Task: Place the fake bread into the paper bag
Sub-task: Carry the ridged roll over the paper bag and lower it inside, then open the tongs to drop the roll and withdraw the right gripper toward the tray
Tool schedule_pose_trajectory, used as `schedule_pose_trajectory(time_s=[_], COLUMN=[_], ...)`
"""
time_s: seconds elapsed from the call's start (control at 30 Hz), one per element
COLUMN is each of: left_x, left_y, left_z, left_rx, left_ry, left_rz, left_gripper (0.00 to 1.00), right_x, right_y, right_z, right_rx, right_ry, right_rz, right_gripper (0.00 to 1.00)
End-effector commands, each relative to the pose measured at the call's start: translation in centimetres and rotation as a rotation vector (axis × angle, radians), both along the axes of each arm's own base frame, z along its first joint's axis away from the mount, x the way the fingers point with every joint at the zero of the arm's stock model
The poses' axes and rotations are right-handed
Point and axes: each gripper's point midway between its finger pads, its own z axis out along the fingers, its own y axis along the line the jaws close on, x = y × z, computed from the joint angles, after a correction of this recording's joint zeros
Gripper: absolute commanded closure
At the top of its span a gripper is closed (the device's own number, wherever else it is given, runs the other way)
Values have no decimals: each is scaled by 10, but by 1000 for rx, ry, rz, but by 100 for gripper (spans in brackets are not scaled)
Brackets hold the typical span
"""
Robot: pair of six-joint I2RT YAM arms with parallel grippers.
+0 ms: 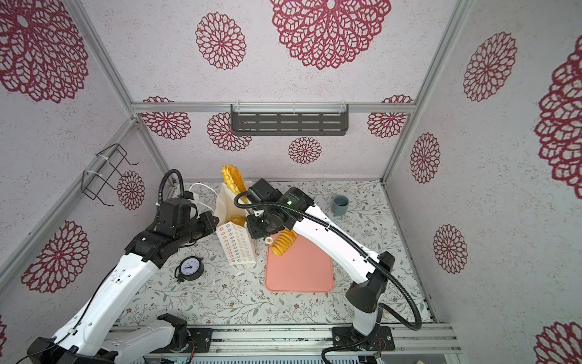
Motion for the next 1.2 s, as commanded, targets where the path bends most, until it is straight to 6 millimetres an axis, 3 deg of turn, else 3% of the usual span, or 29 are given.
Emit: schedule_pose_trajectory(time_s=[0.0, 0.33, 0.53, 0.67, 0.8, 0.93, 1.17], left_x=[7, 9, 10, 9, 8, 8, 9], left_y=[1, -1, 0, 0, 1, 0, -2], left_z=[11, 11, 12, 13, 16, 16, 13], left_rx=[-16, -12, -7, -7, -5, -3, -6], left_ry=[-37, -36, -35, -33, -39, -39, -29], left_rz=[9, 4, 6, 5, 5, -2, -12], left_gripper=[96, 97, 96, 94, 90, 86, 72], right_x=[4, 9, 12, 11, 11, 13, 29], right_y=[3, -9, -50, -88, -133, -165, -180], right_z=[23, 39, 59, 54, 24, -28, -103], right_rx=[58, 64, 55, 53, 70, 94, 187], right_ry=[-71, -129, -188, -174, -101, 10, 165], right_rz=[1, -39, -126, -196, -287, -371, -448], right_gripper=[60, 56, 57, 57, 58, 59, 60])
